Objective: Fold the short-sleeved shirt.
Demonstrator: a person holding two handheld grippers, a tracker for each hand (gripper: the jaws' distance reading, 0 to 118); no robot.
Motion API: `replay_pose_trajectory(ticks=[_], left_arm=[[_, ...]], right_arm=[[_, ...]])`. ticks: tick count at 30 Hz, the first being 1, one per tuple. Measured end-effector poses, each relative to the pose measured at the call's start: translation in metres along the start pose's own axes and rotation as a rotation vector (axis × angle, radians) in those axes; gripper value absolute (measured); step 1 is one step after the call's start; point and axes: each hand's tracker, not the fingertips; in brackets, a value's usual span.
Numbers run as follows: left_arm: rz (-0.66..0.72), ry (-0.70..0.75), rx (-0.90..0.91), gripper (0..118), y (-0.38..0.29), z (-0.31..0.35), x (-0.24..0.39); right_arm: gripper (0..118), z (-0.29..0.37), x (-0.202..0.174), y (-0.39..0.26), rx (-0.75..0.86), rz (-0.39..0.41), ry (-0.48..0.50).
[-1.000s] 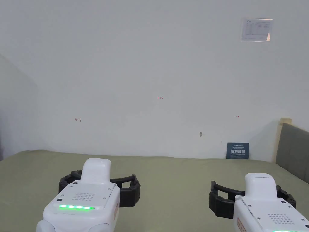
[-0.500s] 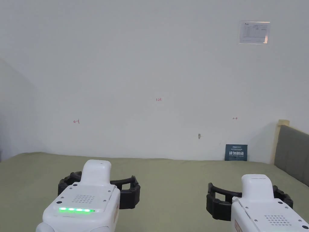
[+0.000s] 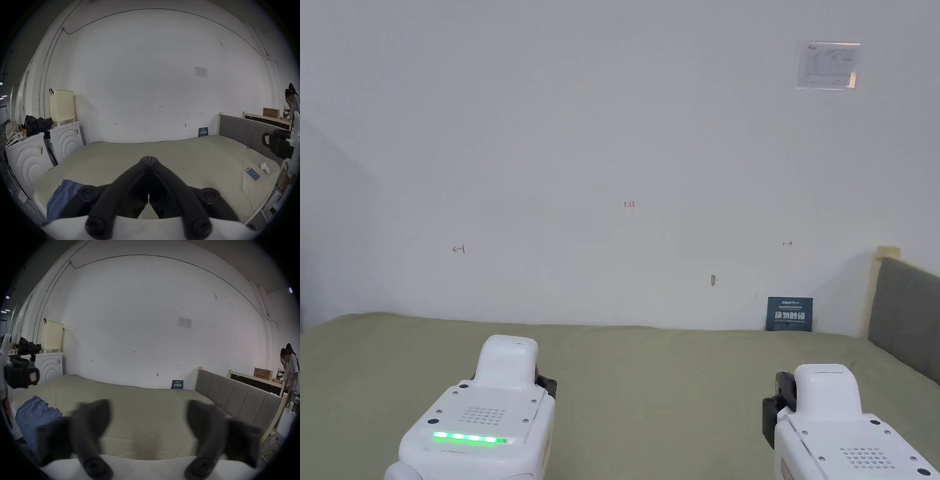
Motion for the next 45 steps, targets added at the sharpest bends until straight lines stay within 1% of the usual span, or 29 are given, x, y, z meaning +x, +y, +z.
replay_pose_trajectory(ticks=[2,4,8,14,17,18,21,27,30,32,36,38,42,45], left_arm=[[0.003,-0.04,-0.021,0,-0.001,0.001,0.0],[-0.01,-0.024,-0.014,0,-0.006,0.003,0.003],[0.01,-0.028,-0.019,0,-0.006,0.001,0.0],[0.018,0.0,-0.037,0,-0.01,-0.003,-0.019],[0.023,0.063,-0.054,0,-0.016,-0.001,-0.047],[0.027,0.09,-0.054,0,-0.016,0.002,-0.06],[0.063,0.186,-0.073,0,-0.018,0.01,-0.107],[0.069,0.406,-0.1,0,-0.026,0.058,-0.196],[0.072,0.498,-0.119,0,-0.03,0.081,-0.23],[0.069,0.536,-0.13,0,-0.034,0.089,-0.249],[0.088,0.568,-0.153,0,-0.041,0.094,-0.273],[0.091,0.576,-0.163,0,-0.047,0.093,-0.279],[0.124,0.556,-0.204,0,-0.06,0.075,-0.289],[0.122,0.527,-0.26,0,-0.077,0.048,-0.296]], right_arm=[[0,-0.001,0.008,-0.002,-0.008,-0.034,0.016],[0,-0.001,0.008,-0.003,0.006,-0.022,-0.011],[0,0.0,0.011,-0.002,0.005,-0.022,-0.018],[0,-0.007,0.009,-0.011,-0.055,0.0,-0.02],[0,-0.016,-0.012,-0.013,-0.079,0.0,0.029],[0,-0.021,-0.023,-0.013,-0.08,0.004,0.069],[0,-0.032,-0.07,-0.011,-0.073,0.023,0.184],[0,-0.043,-0.177,-0.003,-0.058,-0.021,0.42],[0,-0.04,-0.215,-0.004,-0.047,-0.032,0.486],[0,-0.039,-0.232,-0.004,-0.053,-0.037,0.514],[0,-0.042,-0.253,-0.006,-0.062,-0.036,0.544],[0,-0.046,-0.257,-0.009,-0.071,-0.034,0.548],[0,-0.056,-0.26,-0.015,-0.094,-0.027,0.54],[0,-0.064,-0.259,-0.025,-0.116,-0.017,0.532]])
